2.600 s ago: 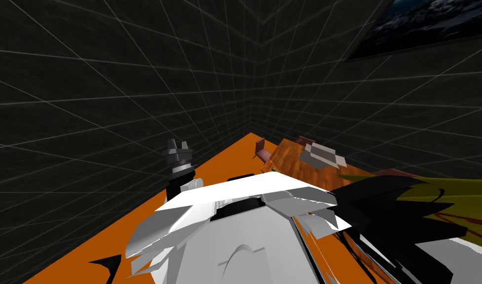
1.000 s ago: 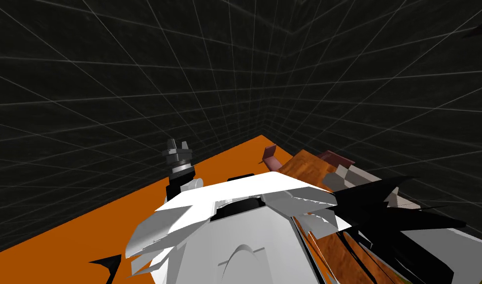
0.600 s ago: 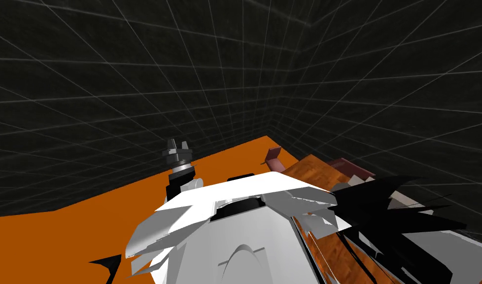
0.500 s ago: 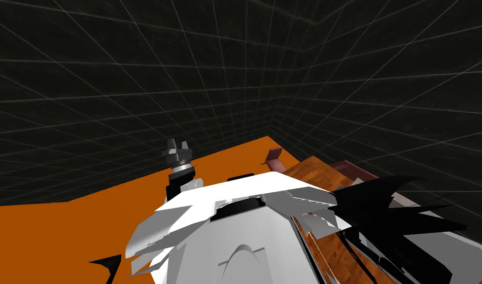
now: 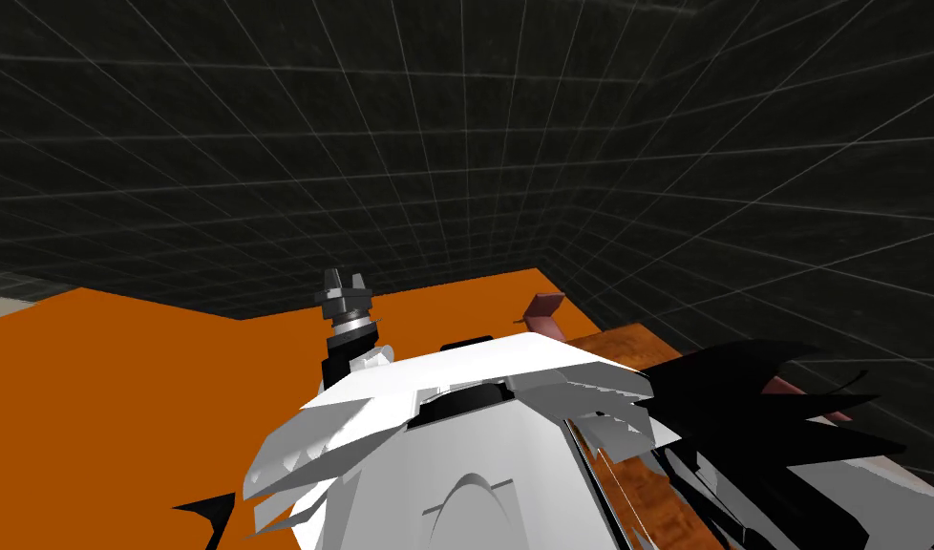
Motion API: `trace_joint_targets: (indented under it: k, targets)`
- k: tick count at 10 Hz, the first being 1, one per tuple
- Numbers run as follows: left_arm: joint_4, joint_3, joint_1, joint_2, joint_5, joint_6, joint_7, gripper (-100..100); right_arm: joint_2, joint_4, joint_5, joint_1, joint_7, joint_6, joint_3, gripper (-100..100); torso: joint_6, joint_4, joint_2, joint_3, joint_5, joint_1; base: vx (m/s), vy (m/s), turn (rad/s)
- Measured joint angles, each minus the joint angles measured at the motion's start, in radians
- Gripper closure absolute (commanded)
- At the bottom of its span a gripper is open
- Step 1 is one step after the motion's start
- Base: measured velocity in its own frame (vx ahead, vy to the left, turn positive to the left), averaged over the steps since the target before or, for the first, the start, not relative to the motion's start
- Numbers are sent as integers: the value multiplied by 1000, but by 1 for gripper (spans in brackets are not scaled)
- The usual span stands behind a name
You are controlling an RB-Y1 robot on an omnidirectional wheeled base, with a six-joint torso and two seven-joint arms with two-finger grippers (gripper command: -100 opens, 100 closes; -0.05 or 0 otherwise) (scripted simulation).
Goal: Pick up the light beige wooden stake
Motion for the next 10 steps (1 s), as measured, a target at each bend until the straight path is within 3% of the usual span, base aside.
trace_joint_targets:
  k: [1,3,4,8,9,10]
  targets:
    - [0,0,0,0,0,0,0,0,-6,-54,-18,37,-33,31,25,-100,1,0,0,0,0,0,-57,-21,58]
    - [0,0,0,0,0,0,0,0,17,-18,-44,33,-12,34,7,-100,1,-1,-4,-3,0,1,-11,3,-33]
    - [0,0,0,0,0,0,0,0,18,-16,-44,33,-7,32,6,100,1,-1,-6,-3,0,1,0,0,0]
    - [0,0,0,0,0,0,0,0,21,-18,-45,33,-8,28,7,100,1,-1,-6,-3,0,-4,0,4,-2]
    - [0,0,0,0,0,0,0,0,21,-18,-45,33,-7,28,7,0,1,-1,-6,-3,0,-4,0,0,0]
    - [0,0,0,0,0,0,0,0,21,-18,-45,33,-7,28,7,100,1,-1,-6,-3,0,-4,42,1,-239]
